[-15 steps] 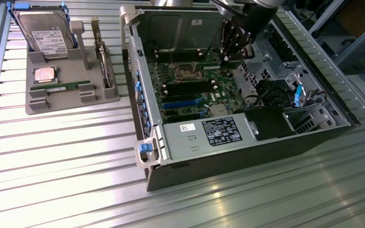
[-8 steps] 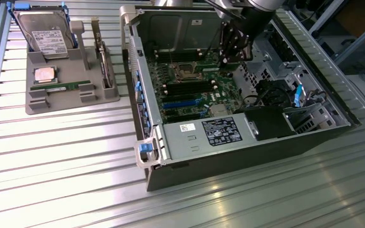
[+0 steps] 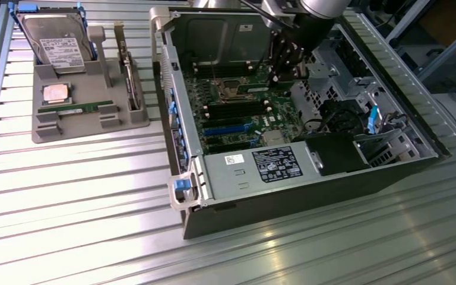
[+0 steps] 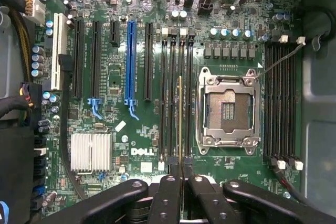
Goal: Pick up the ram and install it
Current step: 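Insert the ram into the slot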
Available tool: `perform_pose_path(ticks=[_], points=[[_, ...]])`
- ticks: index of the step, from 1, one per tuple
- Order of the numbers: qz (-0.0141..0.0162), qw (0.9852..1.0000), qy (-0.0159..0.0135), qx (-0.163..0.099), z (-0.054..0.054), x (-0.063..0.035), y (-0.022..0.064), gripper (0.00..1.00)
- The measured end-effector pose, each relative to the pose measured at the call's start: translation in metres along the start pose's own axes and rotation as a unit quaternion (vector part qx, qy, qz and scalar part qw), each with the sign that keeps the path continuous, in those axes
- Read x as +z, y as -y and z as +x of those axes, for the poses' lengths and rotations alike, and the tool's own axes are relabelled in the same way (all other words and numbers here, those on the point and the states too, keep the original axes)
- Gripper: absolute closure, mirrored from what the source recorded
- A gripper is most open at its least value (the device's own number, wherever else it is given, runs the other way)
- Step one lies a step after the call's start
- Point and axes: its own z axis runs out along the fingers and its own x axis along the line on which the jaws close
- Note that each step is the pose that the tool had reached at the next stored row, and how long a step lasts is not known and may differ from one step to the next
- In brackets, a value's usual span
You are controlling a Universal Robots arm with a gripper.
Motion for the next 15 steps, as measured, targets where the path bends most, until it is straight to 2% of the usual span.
perform_pose_path(ticks=[15], points=[[0.0, 1.0, 0.0, 0.0, 0.0, 0.0099, -0.0167, 0.88]])
